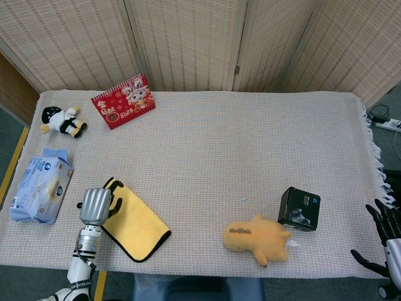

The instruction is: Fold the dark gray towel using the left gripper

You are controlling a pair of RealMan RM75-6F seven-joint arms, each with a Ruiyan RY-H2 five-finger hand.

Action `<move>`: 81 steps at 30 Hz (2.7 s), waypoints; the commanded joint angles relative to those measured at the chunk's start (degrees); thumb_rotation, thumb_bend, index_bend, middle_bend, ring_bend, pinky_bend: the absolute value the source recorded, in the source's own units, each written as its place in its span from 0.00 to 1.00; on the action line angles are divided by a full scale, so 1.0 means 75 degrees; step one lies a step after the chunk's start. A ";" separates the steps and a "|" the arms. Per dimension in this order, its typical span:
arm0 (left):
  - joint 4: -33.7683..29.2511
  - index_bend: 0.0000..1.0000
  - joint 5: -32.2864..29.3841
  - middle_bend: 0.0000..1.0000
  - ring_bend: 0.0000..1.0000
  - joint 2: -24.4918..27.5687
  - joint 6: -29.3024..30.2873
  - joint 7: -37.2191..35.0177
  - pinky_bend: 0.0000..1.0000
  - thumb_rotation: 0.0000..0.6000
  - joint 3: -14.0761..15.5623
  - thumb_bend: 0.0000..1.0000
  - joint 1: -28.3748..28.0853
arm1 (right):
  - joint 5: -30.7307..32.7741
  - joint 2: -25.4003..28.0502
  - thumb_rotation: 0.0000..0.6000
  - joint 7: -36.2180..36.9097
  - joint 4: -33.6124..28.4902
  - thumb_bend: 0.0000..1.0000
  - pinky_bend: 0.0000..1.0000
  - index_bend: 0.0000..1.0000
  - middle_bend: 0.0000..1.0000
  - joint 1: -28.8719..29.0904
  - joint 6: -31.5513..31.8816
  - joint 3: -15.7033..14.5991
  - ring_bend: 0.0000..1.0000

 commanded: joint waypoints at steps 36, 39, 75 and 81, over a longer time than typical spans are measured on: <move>0.0983 0.19 -0.1797 1.00 1.00 0.0016 -0.1596 0.0639 1.00 1.00 0.0075 0.46 -0.0724 | 0.0170 -0.0017 1.00 -0.0004 -0.0008 0.21 0.00 0.00 0.00 0.0039 -0.0090 0.0078 0.00; 0.1185 0.18 -0.1903 1.00 1.00 -0.0034 -0.1652 0.0635 1.00 1.00 0.0039 0.46 -0.0785 | 0.0193 -0.0019 1.00 -0.0016 -0.0017 0.21 0.00 0.00 0.00 0.0038 -0.0092 0.0090 0.00; -0.2034 0.09 0.2304 0.25 0.23 0.3427 0.2202 -0.2366 0.26 1.00 0.1946 0.29 0.1100 | -0.0964 -0.0129 1.00 -0.0479 -0.0011 0.21 0.00 0.00 0.00 0.0002 0.0277 -0.0262 0.00; -0.1248 0.09 0.2399 0.18 0.14 0.3605 0.3068 -0.2880 0.12 1.00 0.2428 0.28 0.2087 | -0.0898 -0.0219 1.00 -0.0940 -0.0168 0.21 0.00 0.00 0.00 0.0140 -0.0099 -0.0266 0.00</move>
